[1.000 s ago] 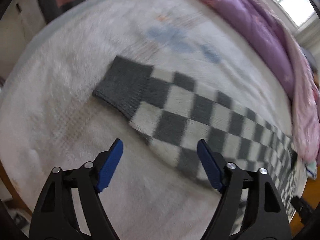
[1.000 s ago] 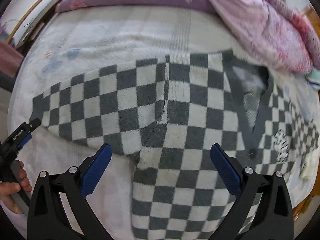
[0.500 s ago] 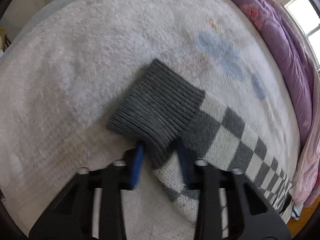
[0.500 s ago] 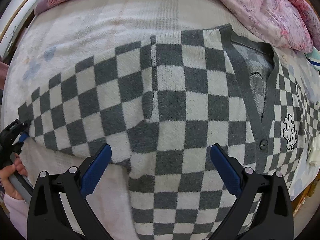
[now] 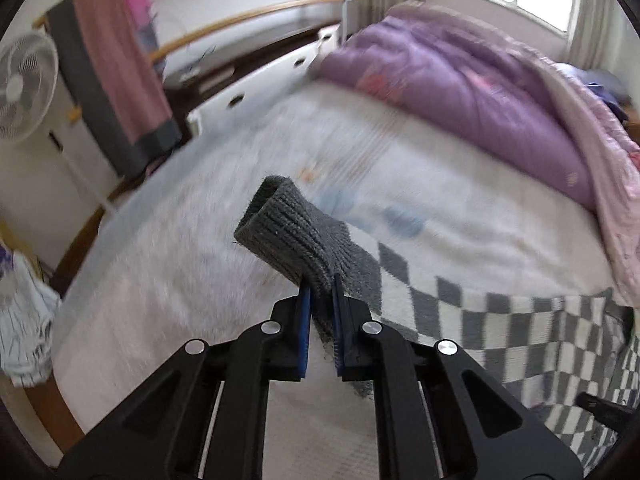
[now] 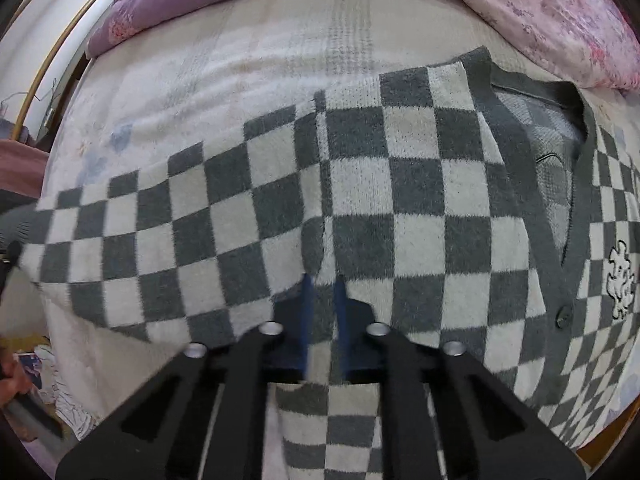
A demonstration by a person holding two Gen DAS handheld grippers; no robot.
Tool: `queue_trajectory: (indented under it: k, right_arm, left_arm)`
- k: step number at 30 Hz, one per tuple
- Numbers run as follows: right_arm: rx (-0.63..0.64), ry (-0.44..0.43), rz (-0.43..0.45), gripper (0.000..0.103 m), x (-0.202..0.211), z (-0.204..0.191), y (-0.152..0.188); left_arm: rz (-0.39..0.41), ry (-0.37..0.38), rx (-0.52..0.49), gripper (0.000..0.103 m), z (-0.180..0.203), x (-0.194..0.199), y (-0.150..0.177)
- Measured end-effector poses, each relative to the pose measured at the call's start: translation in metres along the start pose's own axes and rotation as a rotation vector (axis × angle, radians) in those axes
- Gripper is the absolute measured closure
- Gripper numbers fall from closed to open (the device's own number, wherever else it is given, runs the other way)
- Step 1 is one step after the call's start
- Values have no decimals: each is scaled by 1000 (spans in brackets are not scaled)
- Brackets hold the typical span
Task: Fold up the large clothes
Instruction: 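Lift the cuff with the left tool across the cardigan front while the right tool pins the body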
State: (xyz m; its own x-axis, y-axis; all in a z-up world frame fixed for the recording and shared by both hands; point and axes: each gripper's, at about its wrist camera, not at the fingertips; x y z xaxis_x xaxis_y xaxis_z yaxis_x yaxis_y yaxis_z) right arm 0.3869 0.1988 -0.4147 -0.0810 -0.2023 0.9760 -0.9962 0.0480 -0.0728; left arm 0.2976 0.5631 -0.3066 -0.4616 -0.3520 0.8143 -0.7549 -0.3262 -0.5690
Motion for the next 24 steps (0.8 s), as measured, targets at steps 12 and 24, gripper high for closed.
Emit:
queue_trajectory:
  k: [12,24]
  right_arm:
    - [-165,-220,-154,102,-85,45,7]
    - [-301,-466,-215,103,-93,84,-4]
  left_arm:
    - [186,133,-127,94,97,116,-13]
    - [240,257,-331,94,295,187,17]
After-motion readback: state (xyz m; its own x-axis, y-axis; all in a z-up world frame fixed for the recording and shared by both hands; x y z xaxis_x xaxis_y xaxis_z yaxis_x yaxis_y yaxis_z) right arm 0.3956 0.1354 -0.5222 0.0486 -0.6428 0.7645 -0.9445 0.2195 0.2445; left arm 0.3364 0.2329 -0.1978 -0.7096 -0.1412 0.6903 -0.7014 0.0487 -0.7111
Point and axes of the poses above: each gripper's, at about its wrist camera, not at the fingertips, and x roughly against the way its jaws point, z to its right, y to its underside, and after that the axes turned 9 degrees about -x, right-handed
